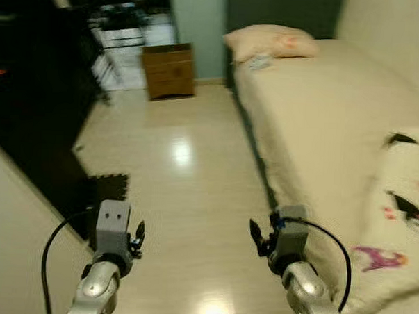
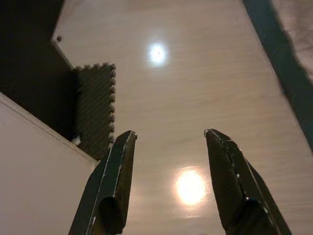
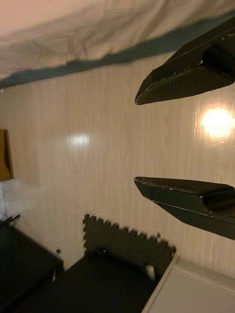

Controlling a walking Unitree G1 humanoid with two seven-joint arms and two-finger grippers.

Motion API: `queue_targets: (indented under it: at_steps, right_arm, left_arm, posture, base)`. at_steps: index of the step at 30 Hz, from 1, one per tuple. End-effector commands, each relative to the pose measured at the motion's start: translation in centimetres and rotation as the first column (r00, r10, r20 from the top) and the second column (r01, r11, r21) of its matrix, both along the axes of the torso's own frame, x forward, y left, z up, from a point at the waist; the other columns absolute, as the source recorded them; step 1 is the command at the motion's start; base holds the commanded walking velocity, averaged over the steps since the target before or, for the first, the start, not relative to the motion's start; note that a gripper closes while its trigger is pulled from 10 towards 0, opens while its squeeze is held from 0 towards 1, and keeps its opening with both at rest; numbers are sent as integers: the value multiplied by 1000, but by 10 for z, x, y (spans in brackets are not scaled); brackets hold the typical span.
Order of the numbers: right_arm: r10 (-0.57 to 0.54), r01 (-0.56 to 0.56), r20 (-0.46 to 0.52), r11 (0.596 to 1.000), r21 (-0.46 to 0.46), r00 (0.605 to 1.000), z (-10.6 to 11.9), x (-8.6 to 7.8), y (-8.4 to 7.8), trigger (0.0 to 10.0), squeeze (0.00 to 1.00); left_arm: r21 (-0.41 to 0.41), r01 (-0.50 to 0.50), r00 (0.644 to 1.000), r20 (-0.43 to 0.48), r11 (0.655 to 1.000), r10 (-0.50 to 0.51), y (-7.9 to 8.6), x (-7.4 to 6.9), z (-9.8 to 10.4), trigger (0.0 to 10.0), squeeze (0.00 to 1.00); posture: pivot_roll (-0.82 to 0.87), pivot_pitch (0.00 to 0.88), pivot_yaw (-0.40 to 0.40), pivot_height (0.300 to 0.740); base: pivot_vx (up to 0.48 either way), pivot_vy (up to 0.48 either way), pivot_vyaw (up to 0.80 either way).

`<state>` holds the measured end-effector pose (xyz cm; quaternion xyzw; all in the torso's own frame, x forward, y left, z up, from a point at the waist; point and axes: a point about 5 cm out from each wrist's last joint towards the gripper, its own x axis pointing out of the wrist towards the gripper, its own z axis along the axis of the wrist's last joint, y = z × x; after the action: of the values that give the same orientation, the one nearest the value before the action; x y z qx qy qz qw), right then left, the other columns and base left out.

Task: Clean up the room

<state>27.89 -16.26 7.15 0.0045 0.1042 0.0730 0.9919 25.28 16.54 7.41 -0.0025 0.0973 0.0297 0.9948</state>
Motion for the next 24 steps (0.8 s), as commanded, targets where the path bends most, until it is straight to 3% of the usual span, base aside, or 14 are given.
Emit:
queue_targets:
  at_steps: [1,9,24]
  right_arm:
    - [-11,12,-18,1000,21,1000,-3,-1,0,10000,0]
    - [-13,13,-16,1000,22,1000,-3,-1,-1,10000,0]
    - [-14,14,-10,1000,20,1000,-1,0,-2,10000,0]
  left_arm:
    - [4,-13,1000,0,1000,13,2,-1,0,10000,0]
    - [9,-6,1000,-2,1000,6,-1,0,0,10000,0]
    - [12,-8,1000,-3,1000,8,-3,2,0,10000,0]
  posture:
    - [-54,138,31,733]
    - [-57,137,28,733]
    - [-62,138,27,733]
  base:
    - [0,0,0]
    - [0,0,0]
    - [0,-420,0]
